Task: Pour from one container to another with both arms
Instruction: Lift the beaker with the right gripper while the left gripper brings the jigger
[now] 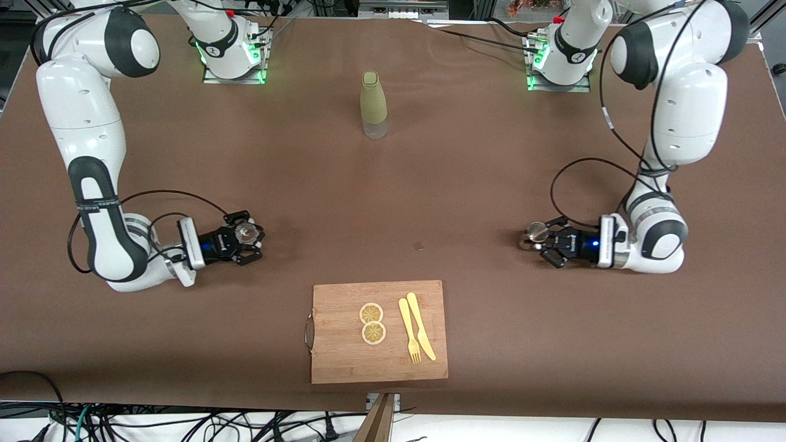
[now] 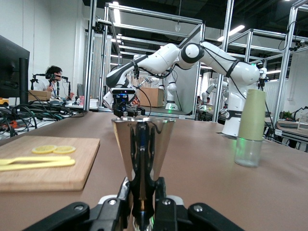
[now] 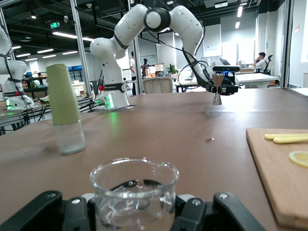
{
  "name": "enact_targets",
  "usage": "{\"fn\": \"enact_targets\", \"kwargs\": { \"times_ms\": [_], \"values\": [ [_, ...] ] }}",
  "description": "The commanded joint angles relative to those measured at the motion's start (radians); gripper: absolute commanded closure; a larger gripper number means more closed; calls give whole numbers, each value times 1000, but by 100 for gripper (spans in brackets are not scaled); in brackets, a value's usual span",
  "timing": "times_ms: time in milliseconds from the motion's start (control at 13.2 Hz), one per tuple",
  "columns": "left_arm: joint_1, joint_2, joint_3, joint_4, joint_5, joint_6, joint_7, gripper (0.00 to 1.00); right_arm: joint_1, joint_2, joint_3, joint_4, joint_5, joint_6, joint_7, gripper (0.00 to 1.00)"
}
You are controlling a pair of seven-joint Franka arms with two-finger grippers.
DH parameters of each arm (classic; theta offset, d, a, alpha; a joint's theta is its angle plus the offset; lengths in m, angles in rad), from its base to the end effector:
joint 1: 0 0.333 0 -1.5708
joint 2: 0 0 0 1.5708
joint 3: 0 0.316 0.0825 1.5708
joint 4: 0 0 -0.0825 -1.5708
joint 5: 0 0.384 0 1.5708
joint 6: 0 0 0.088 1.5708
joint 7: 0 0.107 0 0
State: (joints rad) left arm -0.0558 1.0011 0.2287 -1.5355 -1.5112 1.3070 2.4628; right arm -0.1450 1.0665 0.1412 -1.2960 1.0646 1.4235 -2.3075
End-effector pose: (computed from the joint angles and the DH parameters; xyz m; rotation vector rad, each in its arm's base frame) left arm 0.6300 -0.0399 0.1012 1.1642 -1.2121 1.0427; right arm 0.6632 0.0802 0.1242 -1.0496 -1.4193 -0.8091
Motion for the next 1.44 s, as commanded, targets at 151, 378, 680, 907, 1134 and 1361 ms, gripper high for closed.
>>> {"fn": "enact_targets", "kwargs": {
  "times_ms": [151, 378, 680, 907, 1134, 1361],
  "values": [
    [-180, -33, 11, -20, -148, 122, -33, 100, 117, -65, 28, -9, 121, 165, 65, 92],
    [-297, -29, 11, -18, -257, 248, -34, 100, 205, -100, 28, -9, 173, 285, 157, 92],
    [-389, -16, -32, 0, -351, 371, -85, 100, 307, -122, 28, -9, 232, 412, 229, 92],
    [-420, -10, -40, 20, -380, 420, -96, 100, 361, -131, 28, -9, 233, 474, 264, 92],
    [-437, -1, -40, 28, -385, 428, -97, 100, 392, -143, 26, -9, 230, 505, 298, 92],
    [-460, 2, -40, 28, -405, 451, -99, 100, 418, -155, 26, -9, 221, 531, 338, 93]
  ]
}}
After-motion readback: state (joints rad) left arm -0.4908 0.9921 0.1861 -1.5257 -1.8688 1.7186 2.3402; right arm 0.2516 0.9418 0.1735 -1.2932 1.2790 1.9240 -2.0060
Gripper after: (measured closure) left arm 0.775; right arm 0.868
